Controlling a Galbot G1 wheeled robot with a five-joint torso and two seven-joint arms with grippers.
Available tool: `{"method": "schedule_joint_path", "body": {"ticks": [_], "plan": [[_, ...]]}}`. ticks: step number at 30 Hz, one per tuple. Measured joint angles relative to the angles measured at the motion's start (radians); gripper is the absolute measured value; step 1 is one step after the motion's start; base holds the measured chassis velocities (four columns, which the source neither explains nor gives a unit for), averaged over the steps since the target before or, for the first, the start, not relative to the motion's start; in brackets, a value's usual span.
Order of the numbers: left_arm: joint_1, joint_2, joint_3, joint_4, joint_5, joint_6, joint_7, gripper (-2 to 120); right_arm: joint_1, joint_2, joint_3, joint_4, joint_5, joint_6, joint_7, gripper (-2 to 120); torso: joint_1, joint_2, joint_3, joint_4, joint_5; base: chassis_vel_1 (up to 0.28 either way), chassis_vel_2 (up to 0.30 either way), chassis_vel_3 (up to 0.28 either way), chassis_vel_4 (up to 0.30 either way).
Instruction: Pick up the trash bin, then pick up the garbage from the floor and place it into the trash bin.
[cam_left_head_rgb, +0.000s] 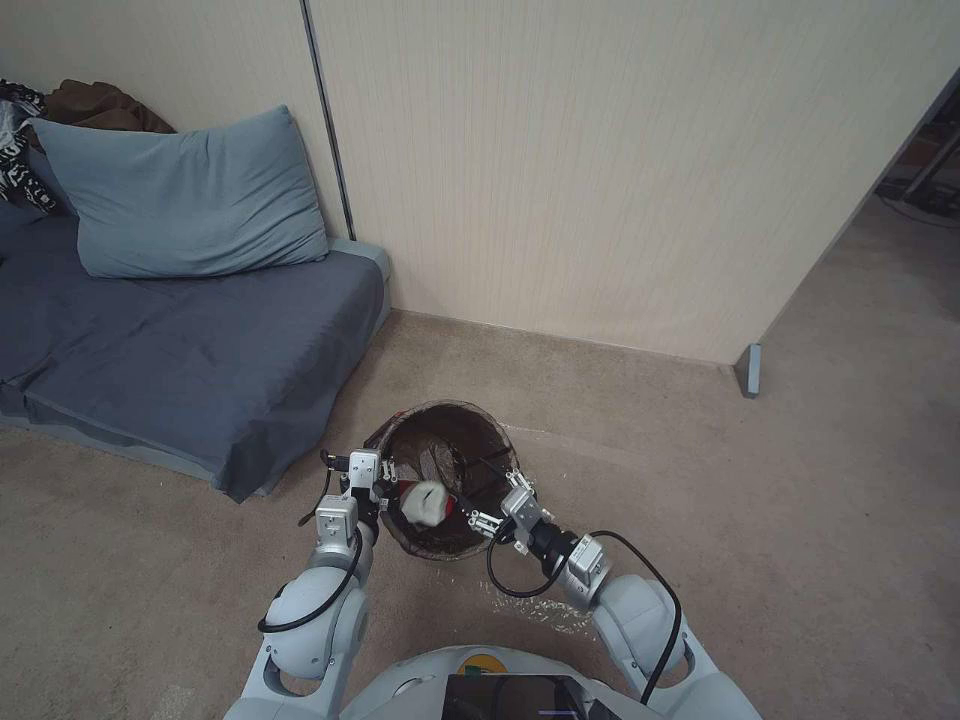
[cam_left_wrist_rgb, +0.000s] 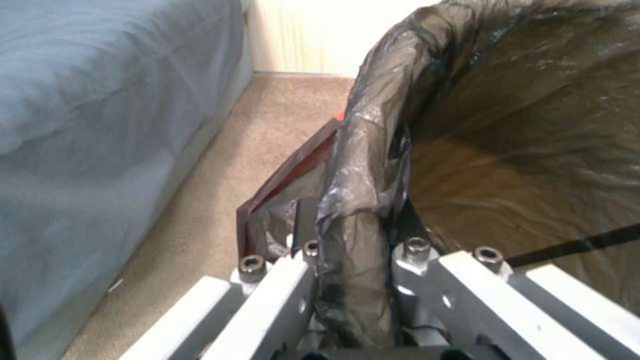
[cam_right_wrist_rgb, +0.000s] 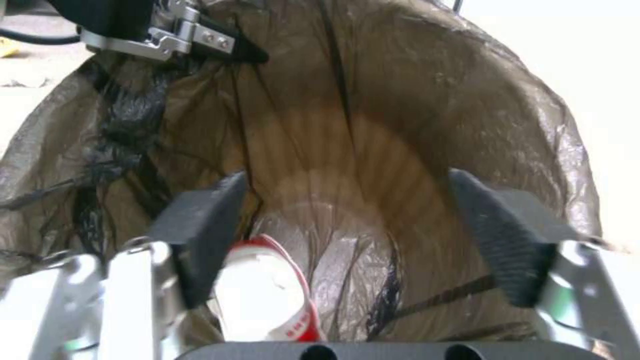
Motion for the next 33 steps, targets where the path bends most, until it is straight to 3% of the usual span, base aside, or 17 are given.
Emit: {"method": "schedule_joint_path", "body": {"ticks": [3,6,20,33], "plan": [[-0.001,0.000,0.000,0.002,0.000,0.000,0.000,3,-0.004,0.002,0.000,0.002,-0.008,0.005,-0.002,93,0.000,0.000,0.000,0.0000,0.0000,0.000,0.000,0.000,0.000],[-0.002,0.000,-0.001,0.004,0.000,0.000,0.001,3,-0.014,0.003,0.000,0.018,-0.013,0.018,-0.001,99,0.000,0.000,0.000,0.0000,0.0000,0.000,0.000,0.000,0.000],[-0.005,0.004,-0.016,0.018,-0.006,0.000,0.000,3,-0.071,0.014,0.034,0.153,0.045,0.093,0.002,100,0.000,0.000,0.000,0.0000,-0.0001,0.000,0.000,0.000,0.000],[-0.008,0.011,-0.041,0.020,-0.025,-0.001,-0.001,3,-0.112,0.072,0.167,0.198,0.099,0.188,0.029,100,0.000,0.000,0.000,0.0000,-0.0001,0.000,0.000,0.000,0.000]]}}
